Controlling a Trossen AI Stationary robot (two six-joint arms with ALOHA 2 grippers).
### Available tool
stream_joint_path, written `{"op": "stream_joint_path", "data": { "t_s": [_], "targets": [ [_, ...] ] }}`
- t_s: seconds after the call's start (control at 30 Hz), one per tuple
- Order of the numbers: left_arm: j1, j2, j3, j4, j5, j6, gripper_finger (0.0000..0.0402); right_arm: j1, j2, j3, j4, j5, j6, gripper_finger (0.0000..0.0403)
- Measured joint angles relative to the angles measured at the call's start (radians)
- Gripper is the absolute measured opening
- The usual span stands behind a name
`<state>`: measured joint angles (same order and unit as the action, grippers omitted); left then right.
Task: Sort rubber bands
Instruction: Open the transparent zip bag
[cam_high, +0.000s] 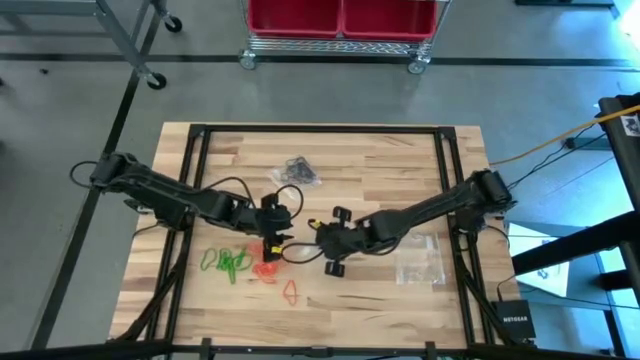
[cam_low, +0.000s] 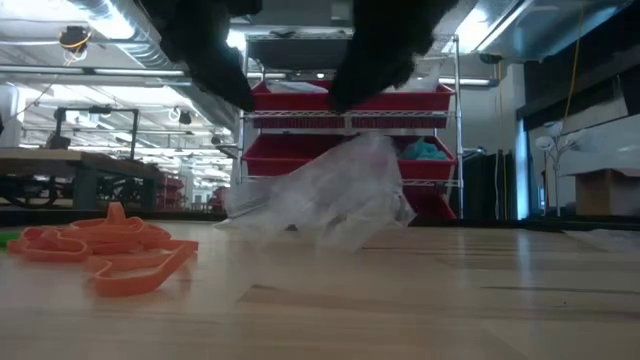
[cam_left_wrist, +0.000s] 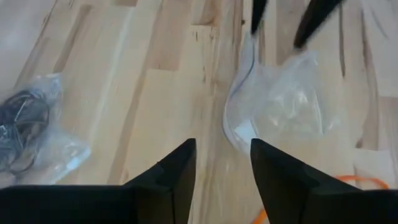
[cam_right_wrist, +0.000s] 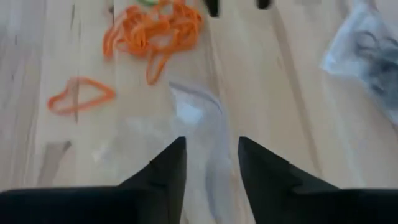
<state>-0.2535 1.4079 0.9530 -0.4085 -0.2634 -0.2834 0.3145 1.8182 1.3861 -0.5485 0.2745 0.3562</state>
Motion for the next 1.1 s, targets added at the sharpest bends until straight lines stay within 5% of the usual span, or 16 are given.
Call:
{"op": "stream_joint_path", "data": {
  "t_s": [0.17,0.47,0.77,0.93,1.1],
  "targets": [
    [0.014,0.002,-0.107,0.166,-0.002,0.008,0.015,0.006,-0.067,-0.072,-0.081,0.051,0.0,0.0146],
    [0.073,0.045,-0.334,0.499,0.029,-0.093,0.015,0.02,-0.067,-0.211,0.064,0.017,0.151,0.0143],
    [0.04,0.206,-0.329,0.791,0.283,-0.182,0.015,-0.049,-0.067,-0.314,0.193,0.159,0.102,0.0143],
    [0.01,0.253,-0.284,0.803,0.301,-0.15,0.015,-0.127,-0.067,-0.325,0.251,0.232,-0.011,0.0143],
    [0.019,0.202,-0.25,0.657,0.312,-0.129,0.015,-0.143,-0.134,-0.272,0.131,0.16,-0.037,0.0143]
  ]
}}
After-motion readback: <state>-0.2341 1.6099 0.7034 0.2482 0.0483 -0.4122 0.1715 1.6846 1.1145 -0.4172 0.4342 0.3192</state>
